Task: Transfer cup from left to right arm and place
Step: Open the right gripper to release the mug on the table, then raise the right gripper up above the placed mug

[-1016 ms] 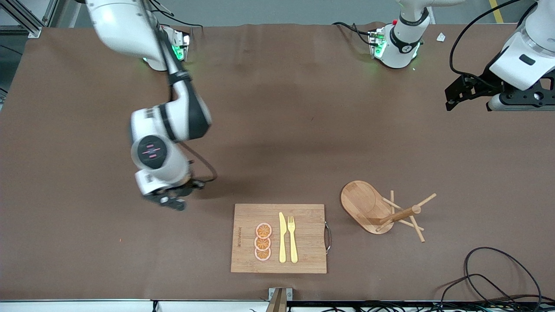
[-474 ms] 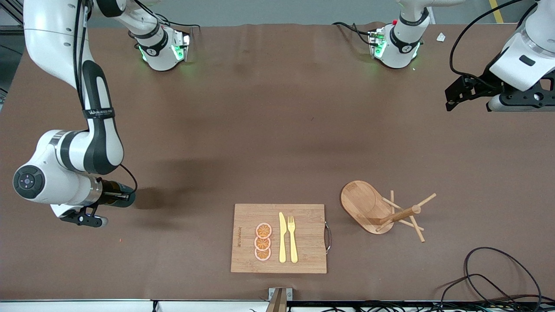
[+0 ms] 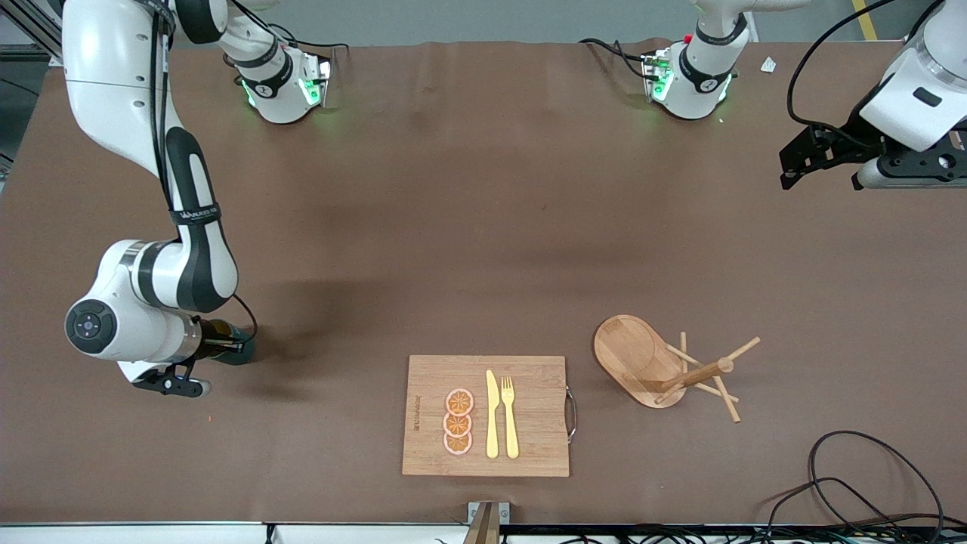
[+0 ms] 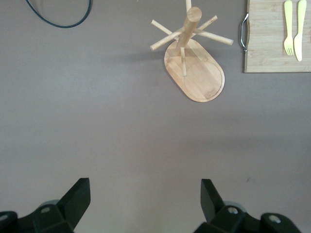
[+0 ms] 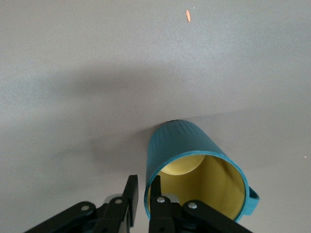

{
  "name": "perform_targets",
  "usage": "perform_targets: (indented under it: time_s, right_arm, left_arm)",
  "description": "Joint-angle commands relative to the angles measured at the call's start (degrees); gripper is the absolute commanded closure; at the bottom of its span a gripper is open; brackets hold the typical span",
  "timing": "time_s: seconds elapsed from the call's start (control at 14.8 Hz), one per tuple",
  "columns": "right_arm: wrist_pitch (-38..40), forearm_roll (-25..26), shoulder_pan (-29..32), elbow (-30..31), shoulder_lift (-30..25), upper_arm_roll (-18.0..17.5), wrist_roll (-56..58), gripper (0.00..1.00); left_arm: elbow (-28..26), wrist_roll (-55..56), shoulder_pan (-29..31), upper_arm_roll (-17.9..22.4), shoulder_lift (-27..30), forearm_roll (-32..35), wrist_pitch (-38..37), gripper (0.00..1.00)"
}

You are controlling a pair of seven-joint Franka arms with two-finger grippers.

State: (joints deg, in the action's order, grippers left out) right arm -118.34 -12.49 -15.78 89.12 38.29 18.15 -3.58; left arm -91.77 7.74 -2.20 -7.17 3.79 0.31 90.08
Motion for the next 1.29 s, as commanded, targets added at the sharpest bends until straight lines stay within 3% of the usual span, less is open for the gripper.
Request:
perform_targets:
  time_s: [0.0, 0.07, 0.2, 0.34, 0.54, 0.81, 0.95, 1.22]
  right_arm:
    - [-0.05, -0.34, 0.04, -0.17, -1.29, 0.05, 1.03, 0.47]
    - [0.12, -0.25, 0.22, -1.14, -1.64, 0.13, 1.38, 0.39]
    - [0.21, -0.16, 0.48, -2.02, -4.43, 0.48, 1.82, 0.00]
    - [0.73, -0.08, 0.75, -1.94, -9.26, 0.49, 3.57, 0.00]
    - [8.20, 0.54, 2.06, -2.02, -17.44, 0.57, 7.00, 0.00]
    - [17.94, 7.82, 1.80, -2.02, -25.97, 0.40, 8.50, 0.00]
    - [21.72, 12.30, 1.45, -7.35, -26.07, -0.04, 8.68, 0.00]
    - [29.90, 11.98, 2.06, -11.96, -26.07, 0.48, 8.77, 0.00]
  left_arm:
    - [0.98, -0.71, 0.09, -0.04, -0.71, 0.21, -1.22, 0.00]
    - [0.98, -0.62, 0.09, -0.04, -0.89, 0.21, -1.13, 0.00]
    - [1.06, -0.80, 0.09, -0.04, -0.80, 0.21, -1.13, 0.00]
    - [0.98, -0.89, 0.18, 0.05, -0.45, 0.21, -1.13, 0.00]
    - [0.98, -1.15, 0.10, 0.05, -0.45, 0.12, -0.61, 0.00]
    - [0.98, -1.06, -0.43, -0.30, 0.07, 0.12, -1.30, 0.00]
    - [0.89, -1.24, -0.26, -0.30, 0.69, -0.22, -1.92, 0.00]
    - [0.98, -1.24, -0.26, -0.30, 0.87, -0.23, -2.89, 0.00]
